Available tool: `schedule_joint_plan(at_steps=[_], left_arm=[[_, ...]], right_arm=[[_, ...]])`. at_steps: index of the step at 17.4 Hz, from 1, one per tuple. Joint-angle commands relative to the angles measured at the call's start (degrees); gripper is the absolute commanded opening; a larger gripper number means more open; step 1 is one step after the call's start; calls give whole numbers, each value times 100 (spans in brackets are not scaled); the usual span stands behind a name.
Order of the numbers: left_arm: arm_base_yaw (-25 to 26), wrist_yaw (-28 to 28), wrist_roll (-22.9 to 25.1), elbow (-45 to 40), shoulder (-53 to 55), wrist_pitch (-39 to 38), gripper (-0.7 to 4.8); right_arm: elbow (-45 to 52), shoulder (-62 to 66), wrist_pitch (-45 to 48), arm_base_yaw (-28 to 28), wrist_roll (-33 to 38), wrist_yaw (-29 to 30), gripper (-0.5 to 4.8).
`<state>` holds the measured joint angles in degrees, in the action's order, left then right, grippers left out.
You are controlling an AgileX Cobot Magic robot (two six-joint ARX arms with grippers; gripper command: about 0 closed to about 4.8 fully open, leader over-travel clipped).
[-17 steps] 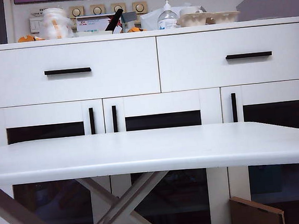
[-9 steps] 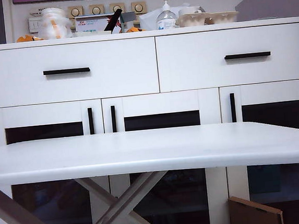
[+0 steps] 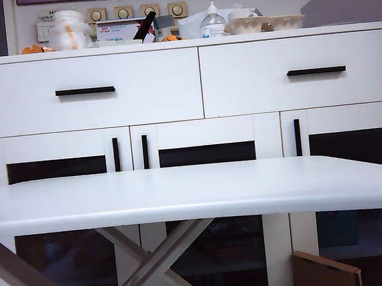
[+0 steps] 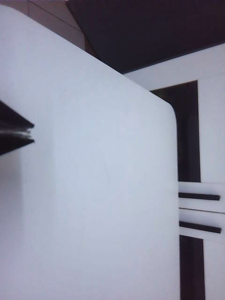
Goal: Pick up a can of beer from the white table, open the left drawer, place the beer inside the drawer, and finally close the drawer.
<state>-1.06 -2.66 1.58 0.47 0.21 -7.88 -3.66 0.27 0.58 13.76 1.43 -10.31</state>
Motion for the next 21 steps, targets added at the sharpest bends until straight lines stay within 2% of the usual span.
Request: schedule_joint_plan(at_steps=[1, 8, 12, 21], left_arm=[[7, 20, -11, 7, 4, 33, 22], [4, 15, -11, 7, 4, 22, 22], [4, 13, -11, 7, 4, 22, 22], [4, 13, -11, 7, 2, 22, 22]], right_arm=[[278, -11, -74, -175, 9, 15, -1], [326, -13, -94, -133, 9, 153, -1], [326, -13, -131, -186, 9, 656, -1], [326, -11, -188, -240, 7, 619, -1]])
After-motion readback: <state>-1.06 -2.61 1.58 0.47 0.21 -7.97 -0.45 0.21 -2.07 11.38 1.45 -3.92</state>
